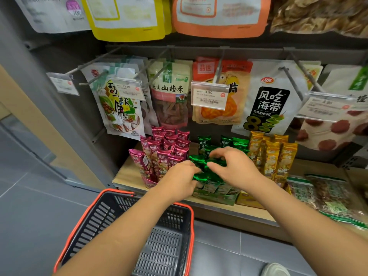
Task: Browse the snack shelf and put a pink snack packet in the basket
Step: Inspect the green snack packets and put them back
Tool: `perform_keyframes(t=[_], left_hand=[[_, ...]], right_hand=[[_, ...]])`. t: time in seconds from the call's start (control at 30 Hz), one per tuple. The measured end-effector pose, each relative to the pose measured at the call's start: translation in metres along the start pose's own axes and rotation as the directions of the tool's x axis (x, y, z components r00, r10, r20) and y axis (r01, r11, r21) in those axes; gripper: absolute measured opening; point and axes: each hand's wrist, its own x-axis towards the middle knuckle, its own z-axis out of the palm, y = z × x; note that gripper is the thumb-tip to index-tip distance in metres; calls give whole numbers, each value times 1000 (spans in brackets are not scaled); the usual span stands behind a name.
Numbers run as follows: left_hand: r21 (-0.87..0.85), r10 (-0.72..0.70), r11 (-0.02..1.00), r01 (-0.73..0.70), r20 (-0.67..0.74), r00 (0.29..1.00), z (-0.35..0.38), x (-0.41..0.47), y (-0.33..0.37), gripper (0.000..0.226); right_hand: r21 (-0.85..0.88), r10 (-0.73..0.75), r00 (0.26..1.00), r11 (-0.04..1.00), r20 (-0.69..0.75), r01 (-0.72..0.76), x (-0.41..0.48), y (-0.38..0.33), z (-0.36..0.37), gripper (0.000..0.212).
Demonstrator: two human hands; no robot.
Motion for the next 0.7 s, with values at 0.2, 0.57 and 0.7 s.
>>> perform_keyframes(t=[0.2,0.57,0.7], left_hand=[[-115,-84,990,80,-32,996,-11,-6,-5,38],[-227,-99,967,114,79,992,-19,-8,-11,42],[-303,-193,938,171,-44,980,-44,-12,-10,25]], right_hand=[[-164,45,999,985,-19,-48,29,-33,12,35],[80,-29,896,994,-444,72,4,-36,8,19],[116,-132,726,953,-675,281,-29,-36,-17,11]])
